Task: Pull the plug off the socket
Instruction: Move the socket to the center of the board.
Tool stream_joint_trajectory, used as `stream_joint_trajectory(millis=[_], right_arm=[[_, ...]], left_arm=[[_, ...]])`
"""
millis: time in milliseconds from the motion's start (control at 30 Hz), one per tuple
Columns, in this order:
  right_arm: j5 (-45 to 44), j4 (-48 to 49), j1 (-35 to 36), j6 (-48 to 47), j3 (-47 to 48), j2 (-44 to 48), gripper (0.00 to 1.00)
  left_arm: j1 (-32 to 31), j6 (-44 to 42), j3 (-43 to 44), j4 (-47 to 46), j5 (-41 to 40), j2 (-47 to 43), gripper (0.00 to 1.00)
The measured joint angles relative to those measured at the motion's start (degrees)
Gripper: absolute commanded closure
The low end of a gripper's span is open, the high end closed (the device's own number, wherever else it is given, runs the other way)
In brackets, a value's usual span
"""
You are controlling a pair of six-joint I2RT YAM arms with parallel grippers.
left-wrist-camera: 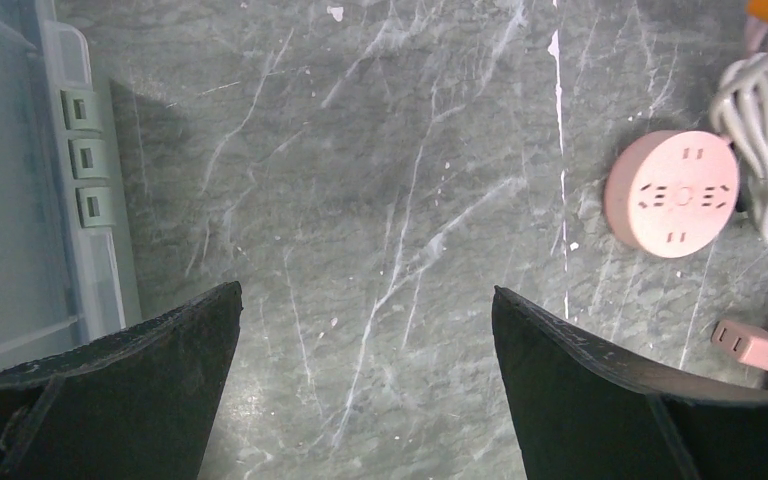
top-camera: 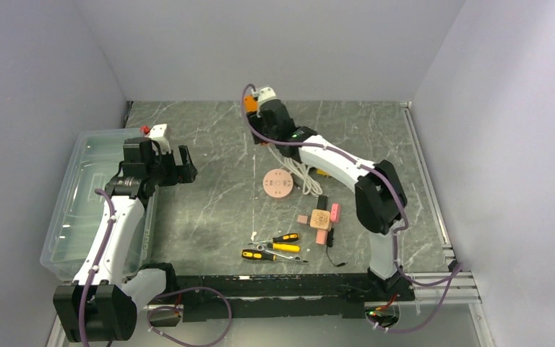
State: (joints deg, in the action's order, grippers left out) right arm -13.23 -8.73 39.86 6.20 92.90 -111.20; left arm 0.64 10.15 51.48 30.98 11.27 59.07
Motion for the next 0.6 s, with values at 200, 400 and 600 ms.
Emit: stream_joint_trajectory(millis=[200,400,600], right_arm=[[0.4,0.9,4.7,1.9,5.3,-5.2,0.51],[2.1,0.8,6.3,4.1,6.7,-5.8,0.02],[2.3,-1.3,5.2,4.6,2.2,1.9,0.00]], left_arm=[[0.0,0.0,0.0,0.0,0.8,0.0,0.01],[0.0,0.1,0.1,0.0,1.1,0.6,0.01],[0.0,0.1,0.1,-0.2,1.7,0.9,0.01]])
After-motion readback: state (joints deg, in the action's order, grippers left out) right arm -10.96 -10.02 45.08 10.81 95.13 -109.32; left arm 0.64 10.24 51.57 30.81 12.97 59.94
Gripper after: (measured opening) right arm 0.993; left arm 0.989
